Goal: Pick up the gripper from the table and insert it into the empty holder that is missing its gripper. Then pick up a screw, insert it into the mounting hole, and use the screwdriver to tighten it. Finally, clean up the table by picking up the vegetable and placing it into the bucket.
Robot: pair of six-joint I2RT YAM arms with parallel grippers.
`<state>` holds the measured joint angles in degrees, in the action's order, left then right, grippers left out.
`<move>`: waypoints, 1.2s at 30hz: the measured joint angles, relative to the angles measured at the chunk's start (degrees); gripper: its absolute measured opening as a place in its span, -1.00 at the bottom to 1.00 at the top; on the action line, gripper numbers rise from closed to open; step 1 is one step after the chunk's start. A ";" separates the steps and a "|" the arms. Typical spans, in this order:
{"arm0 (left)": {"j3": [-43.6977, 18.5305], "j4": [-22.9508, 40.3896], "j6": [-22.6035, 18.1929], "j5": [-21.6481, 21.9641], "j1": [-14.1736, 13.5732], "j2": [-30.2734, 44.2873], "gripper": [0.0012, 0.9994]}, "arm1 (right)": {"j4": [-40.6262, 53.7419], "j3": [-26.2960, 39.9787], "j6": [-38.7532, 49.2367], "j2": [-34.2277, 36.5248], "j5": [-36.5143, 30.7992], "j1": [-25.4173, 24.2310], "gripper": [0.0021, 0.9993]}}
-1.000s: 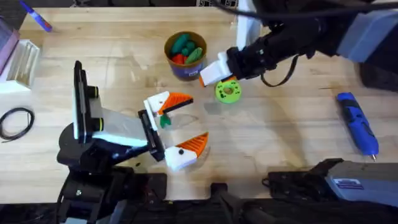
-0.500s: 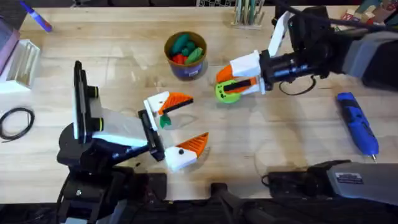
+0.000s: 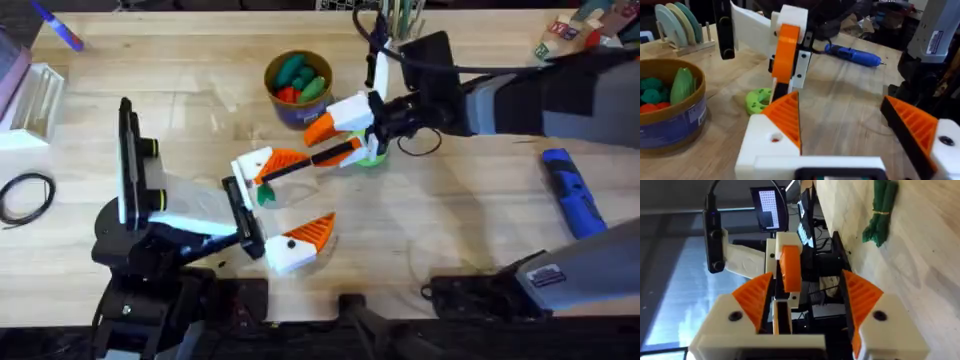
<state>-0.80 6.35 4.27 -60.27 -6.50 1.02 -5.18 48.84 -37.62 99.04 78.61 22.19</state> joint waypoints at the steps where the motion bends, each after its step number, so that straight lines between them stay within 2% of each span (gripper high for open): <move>1: 0.00 0.00 0.00 0.00 0.00 -0.01 0.97 | -0.70 -0.01 -1.01 0.66 0.51 0.05 0.50; 5: 0.00 0.00 0.00 0.00 0.00 -0.02 0.97 | -2.09 -0.18 -3.35 1.10 1.63 0.05 0.45; 15: 0.00 0.00 0.00 0.00 0.00 -0.01 0.97 | -4.83 -0.21 -6.73 1.10 2.31 3.28 0.10; 19: 0.00 0.00 0.00 0.00 0.00 -0.02 0.97 | -5.08 -0.20 -7.58 1.10 2.49 4.29 -0.15; 23: 0.00 0.07 0.06 0.00 0.00 -0.02 0.97 | -5.24 -0.20 -8.13 1.10 3.39 4.26 -0.61; 27: 0.00 0.07 0.07 -0.17 0.00 0.00 0.97 | -5.34 -0.20 -8.51 1.09 3.90 4.26 -0.94; 36: 0.00 0.02 0.00 -0.13 0.00 0.00 0.97 | -9.15 -0.22 -10.13 1.10 3.80 4.42 -0.98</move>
<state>-0.80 6.37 4.27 -60.40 -6.50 1.02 -14.34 48.62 -47.74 100.14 82.40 26.61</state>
